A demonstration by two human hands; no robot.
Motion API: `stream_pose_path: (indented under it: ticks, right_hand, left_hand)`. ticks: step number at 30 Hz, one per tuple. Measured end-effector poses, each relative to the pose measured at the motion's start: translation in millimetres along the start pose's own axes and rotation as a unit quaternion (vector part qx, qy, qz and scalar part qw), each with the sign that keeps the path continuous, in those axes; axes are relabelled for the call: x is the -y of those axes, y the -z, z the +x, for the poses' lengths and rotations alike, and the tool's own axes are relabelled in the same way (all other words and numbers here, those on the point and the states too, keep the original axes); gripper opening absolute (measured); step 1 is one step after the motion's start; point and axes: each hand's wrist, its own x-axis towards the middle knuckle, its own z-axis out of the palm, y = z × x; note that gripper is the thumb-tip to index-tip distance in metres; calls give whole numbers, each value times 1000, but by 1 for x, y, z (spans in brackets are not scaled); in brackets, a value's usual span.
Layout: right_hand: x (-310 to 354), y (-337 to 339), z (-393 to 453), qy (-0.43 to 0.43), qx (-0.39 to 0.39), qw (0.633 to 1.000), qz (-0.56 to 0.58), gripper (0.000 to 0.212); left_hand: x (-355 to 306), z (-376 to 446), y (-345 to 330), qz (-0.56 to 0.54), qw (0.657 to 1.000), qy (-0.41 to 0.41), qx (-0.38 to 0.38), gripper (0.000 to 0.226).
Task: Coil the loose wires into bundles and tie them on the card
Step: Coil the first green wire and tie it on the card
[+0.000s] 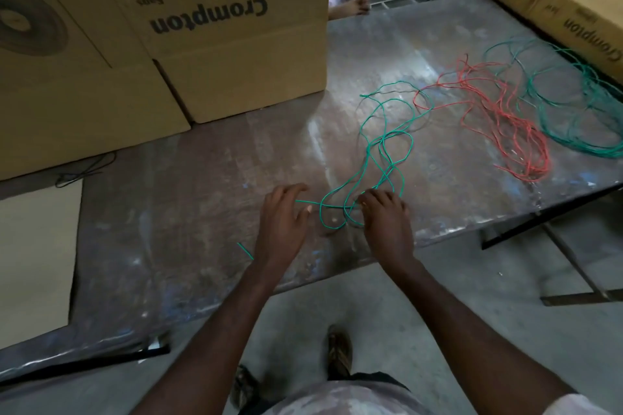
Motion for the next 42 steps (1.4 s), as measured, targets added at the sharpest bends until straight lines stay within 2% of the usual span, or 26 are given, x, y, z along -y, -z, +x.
stream_pose_path:
  ticks: [4, 7, 10, 13, 18, 22, 23, 25, 27, 29, 32, 35, 37, 39, 41, 42]
  right_hand:
    - [55, 7, 6, 56, 12, 997, 59, 33]
    - [97, 11, 2, 85, -9, 990, 116, 34]
    - [129, 7, -1, 113, -54, 983, 134, 24]
    - [164, 5, -5, 137, -63, 978, 147, 21]
    - [214, -3, -11, 149, -40, 973, 171, 20]
    - [241, -9, -13, 175, -4, 966, 188, 28]
    - [249, -10, -13, 194, 0, 964, 183, 28]
    - [264, -15, -13, 237, 5, 958, 162, 25]
    - [279, -18, -13, 271, 9, 953, 136, 25]
    - [290, -19, -13, 293, 16, 948, 122, 25]
    - [300, -16, -13, 309, 39, 942, 127, 24]
    - [302, -10, -14, 294, 88, 937, 166, 26]
    - [297, -7, -10, 275, 96, 937, 190, 21]
    - [288, -3, -4, 238, 85, 944, 214, 14]
    - [276, 1, 3, 208, 71, 947, 232, 11]
    - [270, 4, 6, 195, 74, 947, 246, 10]
  left_hand:
    - [-7, 6, 7, -8, 996, -79, 42, 56]
    - [-1, 4, 27, 5, 995, -87, 49, 54]
    - [19, 2, 65, 29, 993, -111, 24, 36]
    - [48, 3, 109, 41, 991, -124, 3, 15]
    - [83, -11, 182, -20, 993, -90, -78, 9]
    - [124, -30, 222, -20, 996, -71, -51, 6]
    - [134, -35, 228, -8, 997, -64, -32, 9]
    - [148, -43, 239, 70, 996, -55, 13, 40]
    - [149, -49, 245, 191, 978, -73, 51, 68]
    - [141, -48, 246, 250, 959, -99, 88, 64]
    - [125, -47, 250, 167, 975, -43, 140, 37]
    - [115, -57, 258, 101, 983, 12, 152, 38]
    - [121, -63, 264, 124, 985, 20, 114, 33]
    - [137, -65, 270, 92, 994, 40, 49, 30]
    - [156, -61, 280, -35, 997, 64, -27, 27]
    - [163, -58, 287, -112, 988, 91, -54, 28]
